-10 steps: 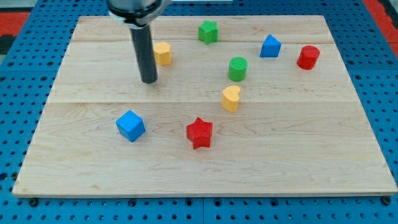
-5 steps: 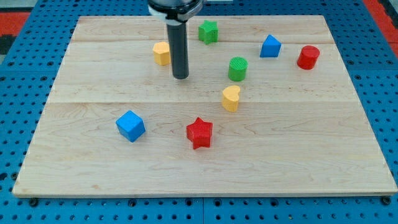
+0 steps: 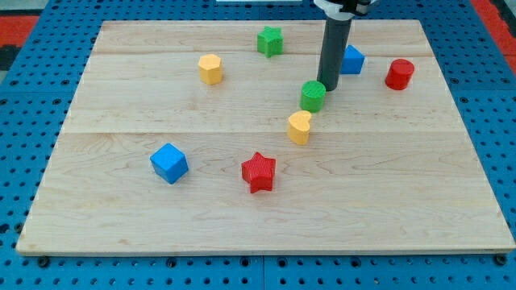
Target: Push the green circle vertically above the red star
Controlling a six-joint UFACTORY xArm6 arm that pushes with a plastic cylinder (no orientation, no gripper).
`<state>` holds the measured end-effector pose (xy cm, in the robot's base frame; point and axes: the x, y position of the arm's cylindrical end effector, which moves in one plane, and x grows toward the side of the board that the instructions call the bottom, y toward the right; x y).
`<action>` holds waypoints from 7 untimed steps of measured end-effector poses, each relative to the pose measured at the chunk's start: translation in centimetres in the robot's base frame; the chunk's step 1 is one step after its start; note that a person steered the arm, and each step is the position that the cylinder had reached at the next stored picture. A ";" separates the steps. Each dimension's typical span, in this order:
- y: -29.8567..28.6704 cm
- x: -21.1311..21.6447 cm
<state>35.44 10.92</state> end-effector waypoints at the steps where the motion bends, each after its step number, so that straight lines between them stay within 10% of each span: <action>1: 4.8 2.3; 3: -5.8 0.2; 5: 0.3 4.3; 7: -6.1 2.5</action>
<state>37.97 4.86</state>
